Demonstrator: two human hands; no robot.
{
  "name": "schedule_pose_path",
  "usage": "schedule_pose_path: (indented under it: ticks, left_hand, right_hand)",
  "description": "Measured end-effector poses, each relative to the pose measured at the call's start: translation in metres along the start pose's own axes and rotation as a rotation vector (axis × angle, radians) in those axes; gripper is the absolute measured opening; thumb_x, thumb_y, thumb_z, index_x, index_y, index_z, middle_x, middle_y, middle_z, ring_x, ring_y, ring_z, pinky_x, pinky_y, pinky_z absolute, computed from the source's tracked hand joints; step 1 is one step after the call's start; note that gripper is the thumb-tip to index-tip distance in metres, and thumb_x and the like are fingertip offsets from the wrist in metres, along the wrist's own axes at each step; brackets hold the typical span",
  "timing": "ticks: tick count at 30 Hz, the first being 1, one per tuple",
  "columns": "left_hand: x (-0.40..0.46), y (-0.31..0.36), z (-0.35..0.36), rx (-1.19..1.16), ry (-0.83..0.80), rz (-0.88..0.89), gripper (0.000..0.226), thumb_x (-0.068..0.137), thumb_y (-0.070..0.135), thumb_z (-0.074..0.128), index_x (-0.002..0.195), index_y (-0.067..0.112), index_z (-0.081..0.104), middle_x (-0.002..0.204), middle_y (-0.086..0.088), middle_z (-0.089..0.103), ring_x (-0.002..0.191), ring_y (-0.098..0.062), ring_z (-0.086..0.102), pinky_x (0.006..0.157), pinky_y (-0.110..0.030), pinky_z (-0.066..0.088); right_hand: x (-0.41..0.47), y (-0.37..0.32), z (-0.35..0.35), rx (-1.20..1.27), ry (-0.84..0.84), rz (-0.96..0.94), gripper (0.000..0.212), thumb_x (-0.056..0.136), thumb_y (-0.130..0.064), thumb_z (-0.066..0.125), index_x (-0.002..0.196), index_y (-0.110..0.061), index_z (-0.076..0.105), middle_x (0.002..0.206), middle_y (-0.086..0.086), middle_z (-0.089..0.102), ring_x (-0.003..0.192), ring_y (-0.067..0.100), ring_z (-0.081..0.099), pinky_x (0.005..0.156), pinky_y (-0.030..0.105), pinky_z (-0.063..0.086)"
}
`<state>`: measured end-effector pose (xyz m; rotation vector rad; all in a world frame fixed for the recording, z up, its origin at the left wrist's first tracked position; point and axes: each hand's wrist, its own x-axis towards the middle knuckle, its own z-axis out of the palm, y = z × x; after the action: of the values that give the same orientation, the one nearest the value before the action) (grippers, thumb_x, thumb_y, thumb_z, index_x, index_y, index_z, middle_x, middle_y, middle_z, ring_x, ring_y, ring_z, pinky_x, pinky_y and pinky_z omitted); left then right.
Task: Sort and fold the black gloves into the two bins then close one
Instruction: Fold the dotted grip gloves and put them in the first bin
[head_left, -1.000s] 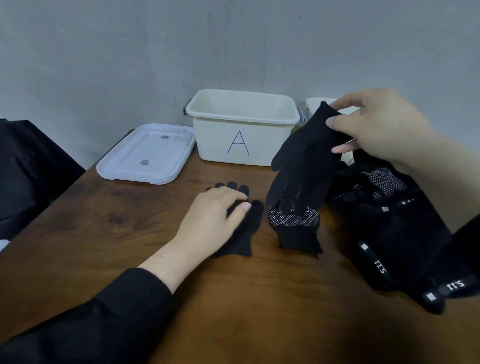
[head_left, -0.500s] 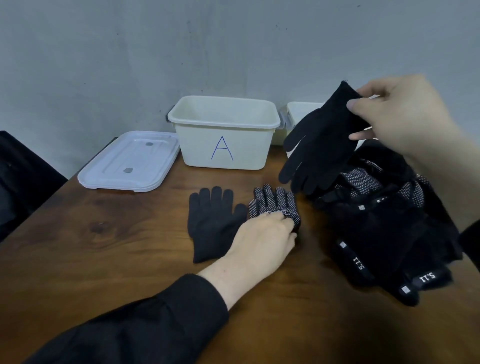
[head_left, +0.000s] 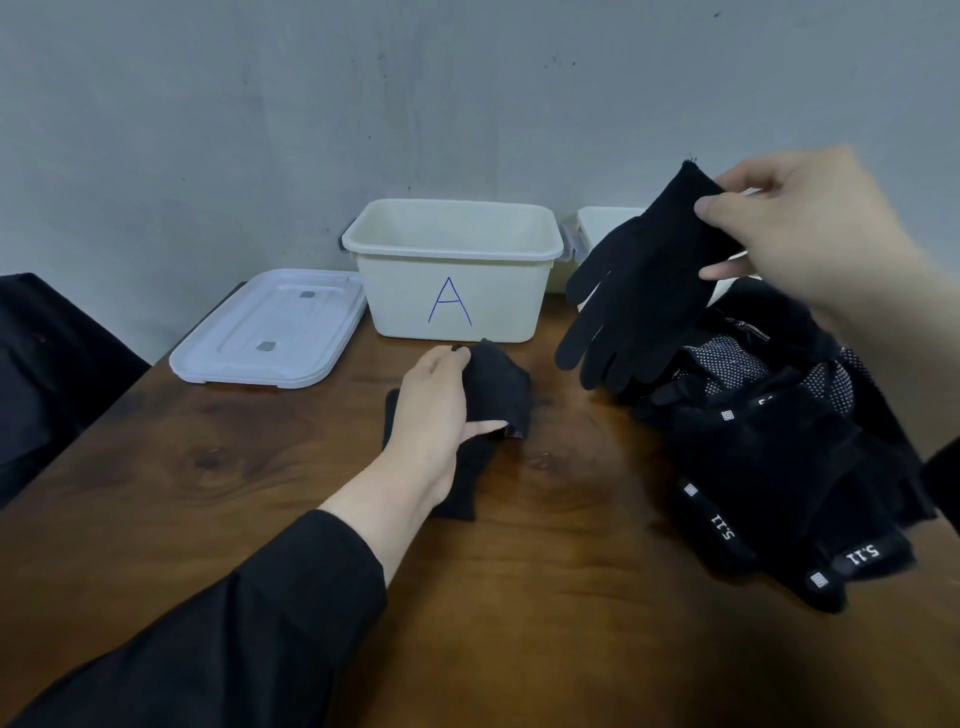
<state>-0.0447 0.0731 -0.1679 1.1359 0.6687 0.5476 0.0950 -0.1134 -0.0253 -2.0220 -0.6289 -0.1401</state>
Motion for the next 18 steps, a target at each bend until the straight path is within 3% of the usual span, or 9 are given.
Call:
schedule_pose_path:
  ticks: [2,4,6,8,11,13,14,16,18]
  left_hand:
    - [0.000,-0.001,-0.001,0.157,-0.041,0.115,0.022,0.105,0.026,0.048,0.113,0.020,0.067,0.110,-0.002,0.067,0.105,-0.022,0.063,0.081,-0.049,0.062]
    - [-0.001,-0.003,-0.001,0.455,-0.114,0.360,0.021,0.104,0.029,0.047,0.098,0.022,0.066,0.096,-0.001,0.069,0.096,-0.020,0.065,0.088,-0.050,0.057]
    - [-0.009,-0.009,0.002,0.802,-0.257,0.588,0.016,0.102,0.034,0.050,0.101,0.027,0.064,0.095,0.005,0.070,0.094,-0.017,0.064,0.086,-0.040,0.053]
    - [-0.020,-0.021,0.011,1.154,-0.452,0.670,0.023,0.101,0.045,0.050,0.113,0.029,0.062,0.109,0.005,0.069,0.102,-0.019,0.062,0.086,-0.037,0.052]
    - [-0.036,-0.050,0.016,1.532,-0.740,0.654,0.056,0.098,0.064,0.042,0.139,0.027,0.053,0.149,-0.001,0.052,0.137,-0.023,0.045,0.111,-0.044,0.040]
    - [-0.040,-0.061,0.013,1.580,-0.788,0.666,0.061,0.100,0.063,0.040,0.149,0.026,0.046,0.163,-0.001,0.032,0.151,-0.021,0.025,0.122,-0.046,0.022]
    - [-0.040,-0.062,0.011,1.540,-0.756,0.688,0.059,0.101,0.061,0.040,0.149,0.026,0.047,0.164,-0.001,0.031,0.151,-0.019,0.025,0.123,-0.045,0.019]
    - [-0.039,-0.058,0.003,1.420,-0.641,0.753,0.051,0.103,0.055,0.043,0.143,0.026,0.054,0.157,0.002,0.043,0.144,-0.017,0.037,0.119,-0.040,0.025]
    - [-0.033,-0.050,-0.012,1.346,-0.522,0.799,0.042,0.103,0.050,0.047,0.135,0.026,0.061,0.144,0.008,0.056,0.132,-0.014,0.048,0.111,-0.038,0.034]
  right_hand:
    - [0.000,0.001,0.000,-0.002,0.007,0.005,0.014,0.093,-0.020,0.062,0.085,-0.024,0.072,0.088,0.000,0.074,0.062,0.017,0.074,0.051,0.016,0.055]
    - [-0.001,0.001,-0.001,0.003,0.020,0.005,0.015,0.093,-0.019,0.063,0.083,-0.024,0.072,0.091,0.005,0.074,0.066,0.018,0.075,0.049,0.014,0.053]
    - [-0.001,-0.001,-0.001,0.010,0.036,0.008,0.014,0.092,-0.019,0.063,0.081,-0.024,0.071,0.099,0.011,0.074,0.071,0.022,0.075,0.060,0.021,0.060]
    - [-0.002,-0.004,-0.001,0.012,0.045,0.013,0.014,0.093,-0.020,0.063,0.081,-0.024,0.070,0.101,0.009,0.074,0.070,0.022,0.075,0.057,0.019,0.058]
    - [-0.003,-0.008,0.004,0.023,0.023,0.020,0.017,0.095,-0.019,0.062,0.080,-0.026,0.067,0.081,-0.008,0.071,0.062,0.013,0.073,0.048,0.011,0.049]
    - [-0.005,-0.009,0.009,0.004,-0.002,0.007,0.017,0.094,-0.020,0.062,0.079,-0.026,0.068,0.068,-0.014,0.069,0.057,0.012,0.072,0.058,0.018,0.057]
    - [-0.005,-0.008,0.011,-0.006,-0.012,0.002,0.016,0.094,-0.021,0.062,0.080,-0.025,0.070,0.070,-0.012,0.070,0.058,0.014,0.073,0.067,0.026,0.061]
    - [-0.006,-0.006,0.017,-0.008,-0.028,-0.002,0.014,0.093,-0.022,0.063,0.082,-0.025,0.070,0.079,-0.007,0.073,0.060,0.019,0.074,0.081,0.040,0.062]
    - [-0.007,-0.006,0.021,0.005,-0.040,-0.005,0.013,0.092,-0.025,0.063,0.082,-0.027,0.071,0.084,-0.004,0.075,0.060,0.019,0.074,0.087,0.046,0.058]
